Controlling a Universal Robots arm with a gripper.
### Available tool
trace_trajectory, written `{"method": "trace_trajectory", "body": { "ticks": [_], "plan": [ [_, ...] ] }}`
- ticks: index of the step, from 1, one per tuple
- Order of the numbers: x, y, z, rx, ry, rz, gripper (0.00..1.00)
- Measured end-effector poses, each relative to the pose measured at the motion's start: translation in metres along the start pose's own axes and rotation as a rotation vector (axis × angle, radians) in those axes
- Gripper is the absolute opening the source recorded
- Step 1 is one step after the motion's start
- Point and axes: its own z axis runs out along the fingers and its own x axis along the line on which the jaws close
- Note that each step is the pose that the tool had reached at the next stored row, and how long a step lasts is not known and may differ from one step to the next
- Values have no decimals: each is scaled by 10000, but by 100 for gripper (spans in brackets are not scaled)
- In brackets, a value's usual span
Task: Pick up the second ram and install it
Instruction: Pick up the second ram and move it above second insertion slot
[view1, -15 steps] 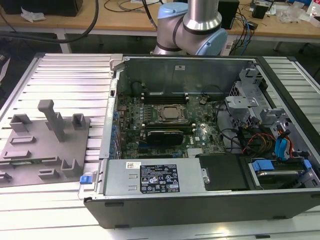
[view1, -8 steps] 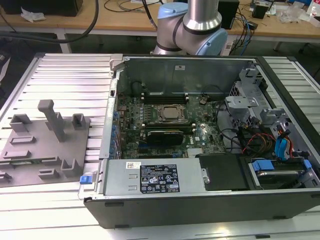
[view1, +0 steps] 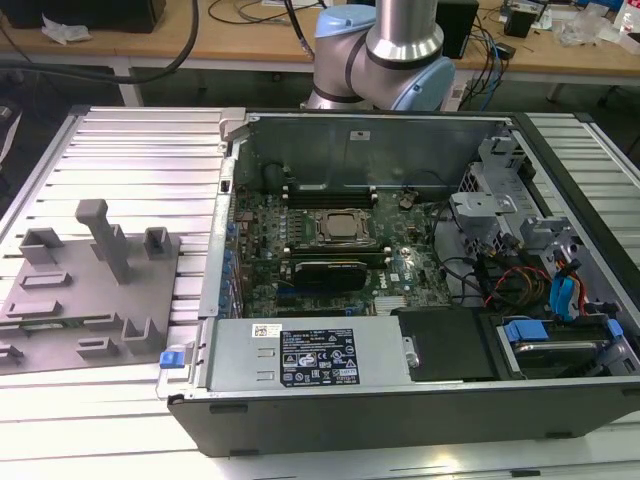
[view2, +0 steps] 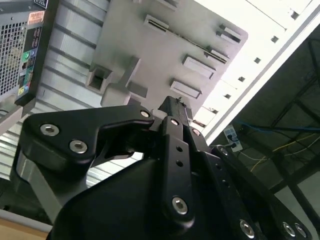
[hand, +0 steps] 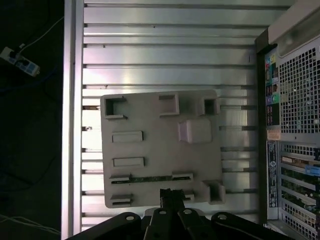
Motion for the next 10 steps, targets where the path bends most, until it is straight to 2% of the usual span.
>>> {"method": "trace_trajectory", "body": {
  "ticks": [3, 5, 6, 10],
  "plan": [
    [0, 0, 0, -11, 20, -470, 11],
    [0, 0, 0, -23, 44, -993, 11],
    [0, 0, 0, -33, 63, -1411, 11],
    [0, 0, 0, -54, 102, -2301, 11]
  ]
}}
